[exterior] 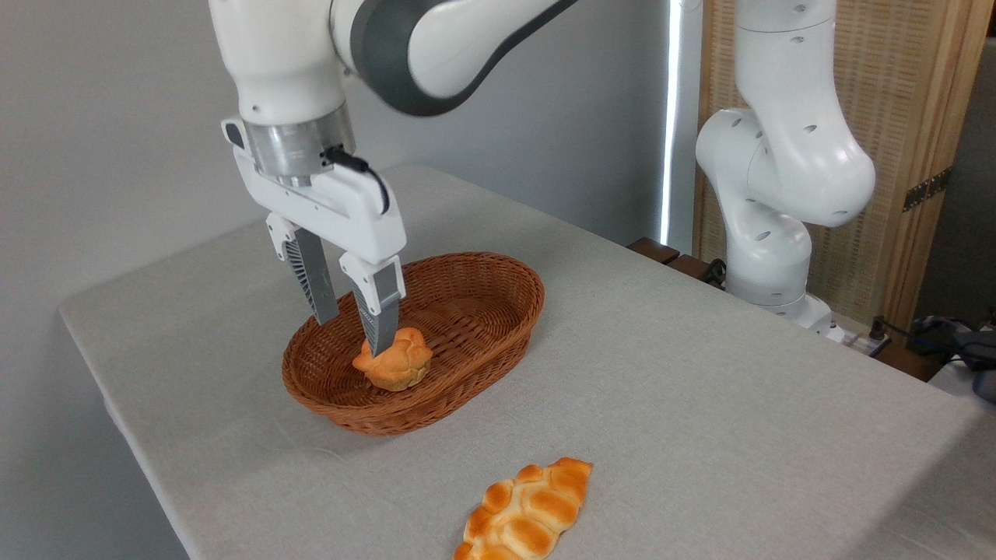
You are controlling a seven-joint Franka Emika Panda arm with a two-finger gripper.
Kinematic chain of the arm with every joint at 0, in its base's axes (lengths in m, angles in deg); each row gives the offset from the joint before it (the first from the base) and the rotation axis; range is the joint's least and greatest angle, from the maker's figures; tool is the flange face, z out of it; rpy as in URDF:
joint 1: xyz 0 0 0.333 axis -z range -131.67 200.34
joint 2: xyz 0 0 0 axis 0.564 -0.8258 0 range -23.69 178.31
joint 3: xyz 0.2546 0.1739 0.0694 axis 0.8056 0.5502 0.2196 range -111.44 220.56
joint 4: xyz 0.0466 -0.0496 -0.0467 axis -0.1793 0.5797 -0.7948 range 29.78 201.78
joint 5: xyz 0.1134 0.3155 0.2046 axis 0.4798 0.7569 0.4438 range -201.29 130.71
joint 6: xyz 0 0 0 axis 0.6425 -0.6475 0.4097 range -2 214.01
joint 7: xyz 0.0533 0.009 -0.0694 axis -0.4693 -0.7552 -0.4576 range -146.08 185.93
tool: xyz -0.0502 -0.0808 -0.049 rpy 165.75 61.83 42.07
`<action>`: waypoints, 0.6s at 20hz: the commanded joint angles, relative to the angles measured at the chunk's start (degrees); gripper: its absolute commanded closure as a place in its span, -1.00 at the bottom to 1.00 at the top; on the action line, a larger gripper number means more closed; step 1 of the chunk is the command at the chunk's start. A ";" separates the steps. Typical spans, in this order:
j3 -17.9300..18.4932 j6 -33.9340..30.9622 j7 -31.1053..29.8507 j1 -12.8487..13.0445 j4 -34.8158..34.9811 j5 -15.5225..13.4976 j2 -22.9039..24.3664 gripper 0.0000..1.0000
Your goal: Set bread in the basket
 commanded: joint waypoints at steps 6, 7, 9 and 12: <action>5.08 -6.89 13.97 -1.72 -6.44 0.27 -0.10 -1.00; 5.08 -7.68 15.29 -1.81 -6.44 0.27 0.16 -1.00; 5.34 -7.95 16.88 -1.99 -6.36 0.18 2.87 -1.00; 5.43 -7.95 16.97 -2.07 -5.57 -0.43 4.64 -1.00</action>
